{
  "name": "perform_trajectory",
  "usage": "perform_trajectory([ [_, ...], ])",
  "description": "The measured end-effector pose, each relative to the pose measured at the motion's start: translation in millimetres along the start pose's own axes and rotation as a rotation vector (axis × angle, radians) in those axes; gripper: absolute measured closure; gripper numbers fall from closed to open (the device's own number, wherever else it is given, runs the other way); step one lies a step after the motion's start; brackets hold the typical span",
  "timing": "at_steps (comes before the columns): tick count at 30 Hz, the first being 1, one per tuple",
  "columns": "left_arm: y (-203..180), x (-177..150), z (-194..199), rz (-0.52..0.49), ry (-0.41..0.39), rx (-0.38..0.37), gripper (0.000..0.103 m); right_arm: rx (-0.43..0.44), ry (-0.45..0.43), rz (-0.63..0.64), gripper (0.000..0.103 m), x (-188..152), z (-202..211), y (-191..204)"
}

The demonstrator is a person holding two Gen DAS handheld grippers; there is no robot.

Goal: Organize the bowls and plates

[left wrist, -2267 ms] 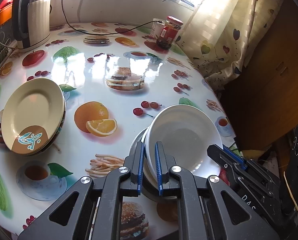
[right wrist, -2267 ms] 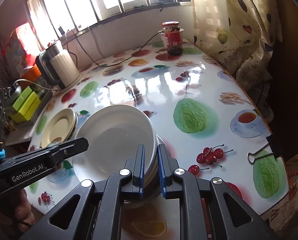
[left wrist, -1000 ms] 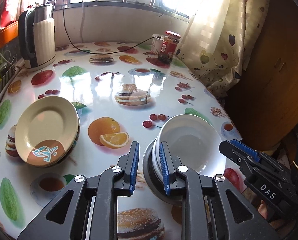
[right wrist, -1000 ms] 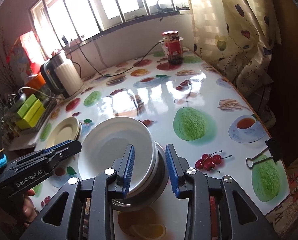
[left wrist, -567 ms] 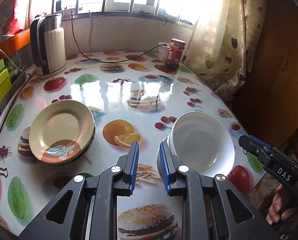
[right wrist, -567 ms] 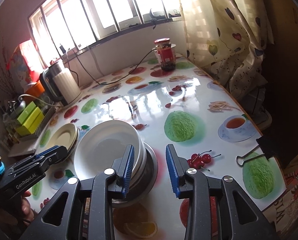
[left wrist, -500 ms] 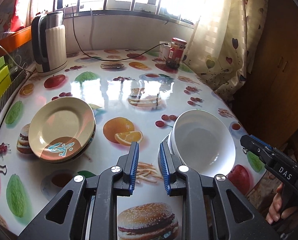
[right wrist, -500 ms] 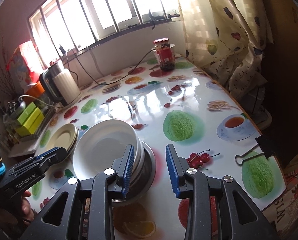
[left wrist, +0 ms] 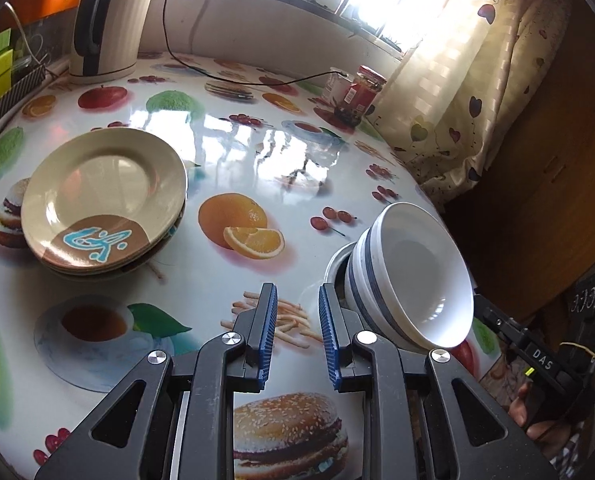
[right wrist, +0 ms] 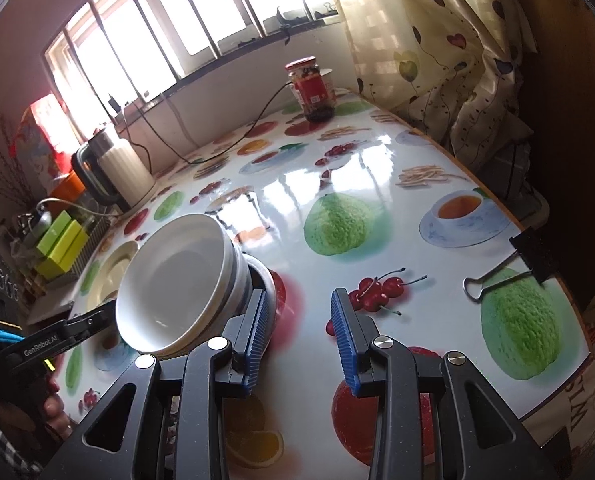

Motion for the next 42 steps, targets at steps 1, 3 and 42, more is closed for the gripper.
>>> perform_trajectory([
  [1,0.4,-0.5,-2.1,0.01,0.007,-0.028,0.081,0.009,0.004,-0.007,0.071,-1.5,-2.3,-1.2],
  [3,0.5,-1.5,-6.4,0.018,0.019,-0.052,0.081,0.047,0.017,-0.032,0.071,-3.9,-7.1,-5.2],
  [42,20.1,-7.1,-43.0,0.158,0.111,-0.229,0.081,0.324,0.126,-0.224,0.078,-13.3,-49.1,-30.0],
])
Point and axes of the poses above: each gripper's, at about its wrist camera, not at the fingertips, and z roughly against the way its jaws point, y to its left, x to its top, the point moved 1 cm from there along -z, roughly the way its jaws point, and after that the axes turned 3 degrees about -x, right-handed, at the moved point
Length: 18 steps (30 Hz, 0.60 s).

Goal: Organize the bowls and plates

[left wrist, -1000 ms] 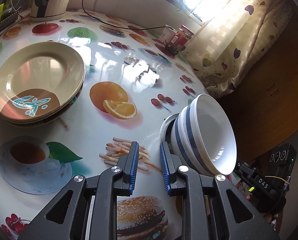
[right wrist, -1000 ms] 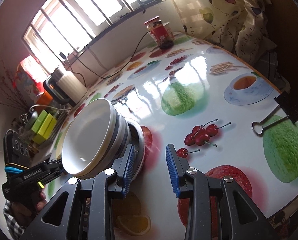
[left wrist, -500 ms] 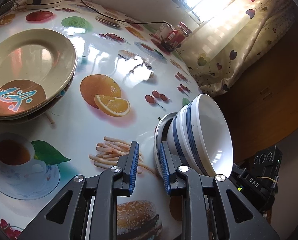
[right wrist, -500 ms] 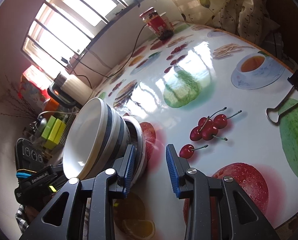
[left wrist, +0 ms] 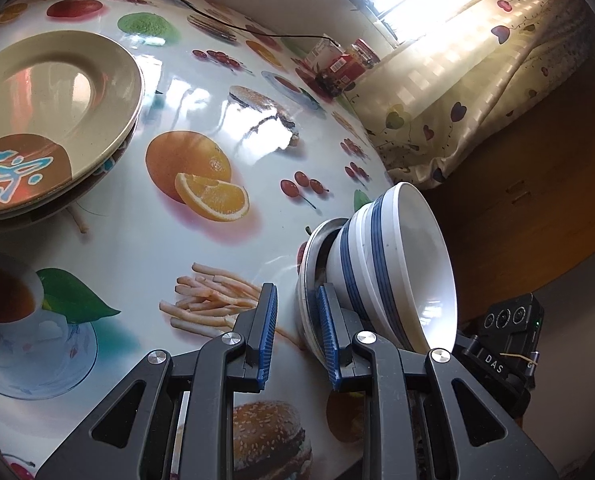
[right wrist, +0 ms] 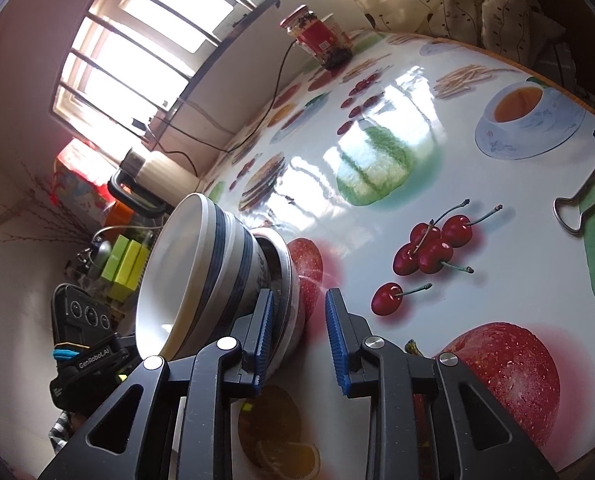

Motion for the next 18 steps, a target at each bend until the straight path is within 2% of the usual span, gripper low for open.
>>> perform_trajectory([
  [10,0.2,-0.6,1.0,-0.008,-0.008,-0.001,0.081,0.035,0.001,-0.002,0.087,-1.4,1.3,2.5],
  [18,-4.3,-0.1,2.7,-0.025,-0.008,-0.012,0.093,0.06,-0.002,-0.009,0.09,-1.2,0.9,4.1],
])
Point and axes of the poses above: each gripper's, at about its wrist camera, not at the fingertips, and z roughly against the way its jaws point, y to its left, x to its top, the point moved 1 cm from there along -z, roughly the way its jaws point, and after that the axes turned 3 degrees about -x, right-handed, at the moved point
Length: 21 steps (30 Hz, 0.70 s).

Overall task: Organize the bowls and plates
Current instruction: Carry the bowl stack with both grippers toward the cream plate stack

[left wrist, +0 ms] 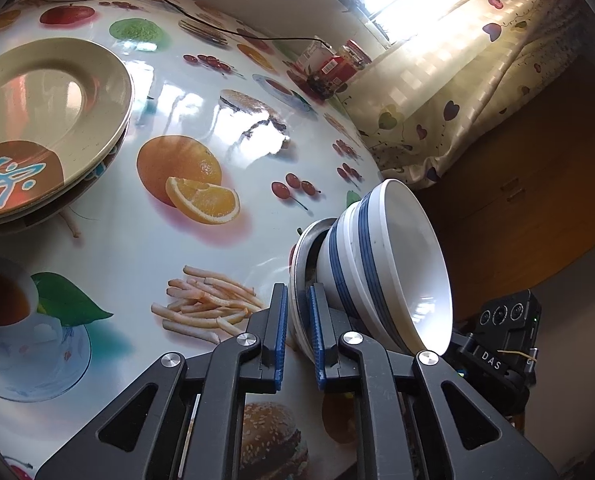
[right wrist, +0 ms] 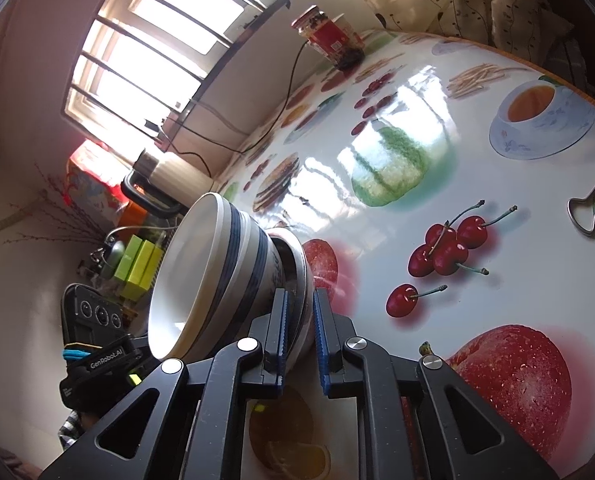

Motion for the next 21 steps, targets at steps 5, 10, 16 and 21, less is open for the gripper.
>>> perform_trajectory([
  [5,-2.4,-0.6,-0.4,-0.01,-0.005,0.011,0.094,0.013,0.001,-0.014,0.09,0.2,-0.5,-2.4],
  [10,-2.5,-0.5,-0.2,-0.01,-0.004,0.012,0.094,0.017,0.001,-0.01,0.091,0.4,0.6,-3.5],
  [16,-2.7,-0.4,-0.1,-0.01,-0.004,0.012,0.094,0.012,-0.003,0.0,0.091,0.1,0.4,-2.3],
  [21,-3.0,-0.5,0.0,-0.012,-0.004,0.013,0.094,0.011,-0.004,0.003,0.091,-0.2,0.3,-2.0],
])
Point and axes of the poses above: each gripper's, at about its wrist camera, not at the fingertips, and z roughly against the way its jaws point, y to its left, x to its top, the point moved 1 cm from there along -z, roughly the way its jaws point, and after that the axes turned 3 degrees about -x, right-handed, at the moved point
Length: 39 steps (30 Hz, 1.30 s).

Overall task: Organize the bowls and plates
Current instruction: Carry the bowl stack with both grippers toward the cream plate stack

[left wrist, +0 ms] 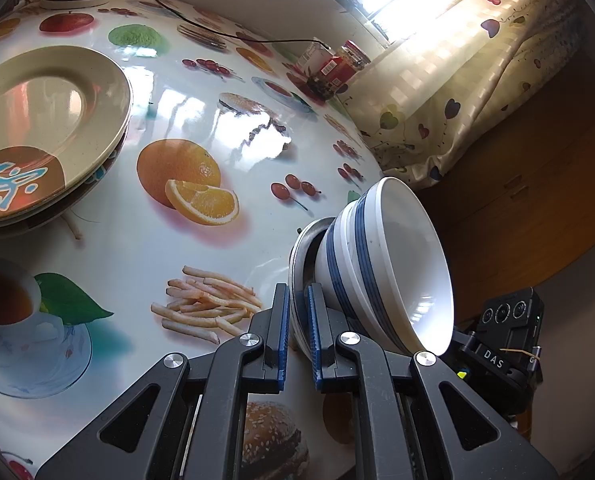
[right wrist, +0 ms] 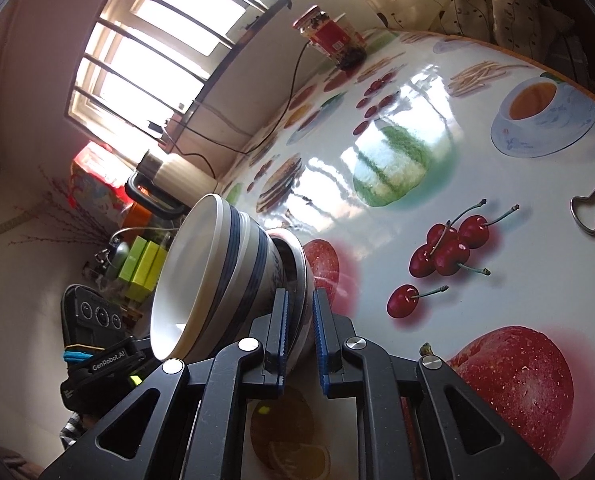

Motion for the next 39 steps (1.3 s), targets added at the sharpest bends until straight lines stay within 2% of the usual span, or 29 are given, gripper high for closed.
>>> perform_trajectory([
  [27,1.3,2.0,3.2,-0.022,-0.011,0.02,0.094,-0.014,-0.003,0.039,0.091,6.7,-2.8,5.8],
  [39,22.8,12.4,32.4,-0.013,-0.037,0.038,0.094,-0.003,0.013,0.072,0.091,15.4,-8.1,18.2],
])
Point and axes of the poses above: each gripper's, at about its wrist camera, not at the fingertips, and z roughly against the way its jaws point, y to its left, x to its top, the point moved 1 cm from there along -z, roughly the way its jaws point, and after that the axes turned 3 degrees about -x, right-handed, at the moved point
